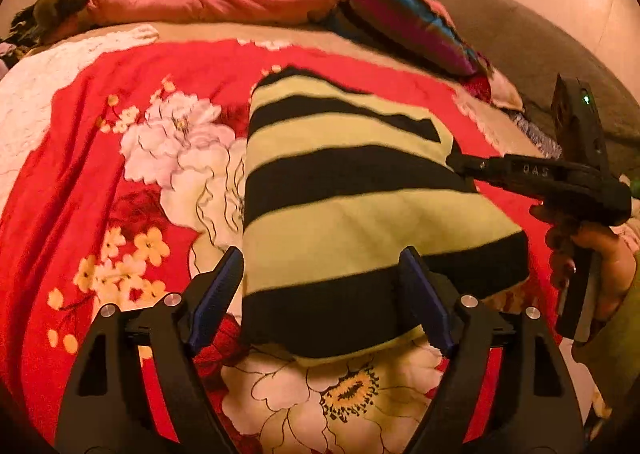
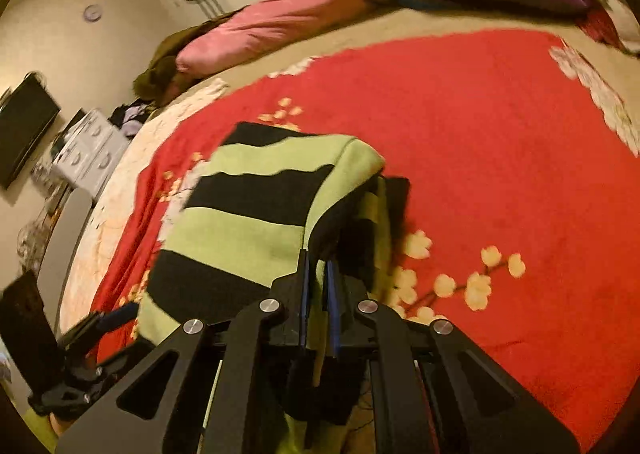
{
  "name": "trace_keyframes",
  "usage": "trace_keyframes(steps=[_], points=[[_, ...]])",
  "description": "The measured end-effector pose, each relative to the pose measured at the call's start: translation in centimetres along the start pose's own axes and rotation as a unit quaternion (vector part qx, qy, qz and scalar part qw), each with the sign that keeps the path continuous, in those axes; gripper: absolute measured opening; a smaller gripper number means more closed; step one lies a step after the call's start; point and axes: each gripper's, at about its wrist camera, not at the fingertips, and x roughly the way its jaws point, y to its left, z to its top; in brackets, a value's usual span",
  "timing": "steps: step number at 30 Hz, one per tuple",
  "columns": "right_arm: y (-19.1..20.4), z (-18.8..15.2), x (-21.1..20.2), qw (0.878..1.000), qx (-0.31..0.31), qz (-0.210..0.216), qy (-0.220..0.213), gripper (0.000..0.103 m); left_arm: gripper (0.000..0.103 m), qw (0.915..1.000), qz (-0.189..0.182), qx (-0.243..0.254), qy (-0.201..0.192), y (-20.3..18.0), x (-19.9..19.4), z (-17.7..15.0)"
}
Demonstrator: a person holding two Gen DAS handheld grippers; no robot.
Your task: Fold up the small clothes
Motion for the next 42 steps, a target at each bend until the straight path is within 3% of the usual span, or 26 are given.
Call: trace_keyframes(steps=[6,9,10,13,19,21,22,25,28,34,42], points=[[0.6,-0.1,0.0,1.000,-0.010,-0.014,0.001,0.012,0.074,0.9998,0.003,0.002,0.020,-0.1,0.9,-0.5],[1.6,-0.4,-2.9,1.000,-0.006,-0.010,-0.019,0.016,0.075,0.9997,0.007,0.002,0.023,-0.1,1.1,-0.6],[2.4,-0.7,-4.1,0.999,-0.013,0.006,-0.030,0.020,0.075,0.9997,0.006,0.000,0.023,-0.1,1.0,-0.6],[4.7,-2.0,-5.6,0.998,-0.043,0.027,-0.027,0.052,0.075,0.9998,0.003,-0.007,0.018,-0.1,0.8,-0.4],[5.3,-4.3,-3.6,0.999,-0.033,0.022,0.017,0.054,0.075,0.9999,0.009,0.001,0.009,-0.5,0.2,-0.2],[4.5,-4.6,-2.6,0.999,-0.007,0.038,0.029,0.048,0.075,0.9999,0.012,0.004,0.010,-0.6,0.2,-0.3],[4.1,-4.6,-2.5,0.998,0.002,0.058,0.027,0.013,0.075,0.9998,0.014,0.006,0.011,-0.7,0.2,-0.3],[3.8,-4.8,-3.5,0.998,0.002,0.060,0.014,0.013,0.075,0.9998,0.015,0.007,0.006,-0.9,-0.2,-0.2],[4.0,-4.8,-4.3,0.999,-0.024,0.036,0.006,0.013,0.076,0.9999,0.016,0.006,0.003,-0.9,-0.3,-0.1],[2.8,-6.3,-2.0,0.999,-0.024,0.001,0.029,0.015,0.076,0.9997,0.022,-0.001,0.013,-0.5,0.1,-0.2],[2.0,-6.9,-1.3,0.999,-0.007,-0.004,0.035,0.021,0.079,0.9994,0.030,0.000,0.017,-0.4,0.2,-0.2]])
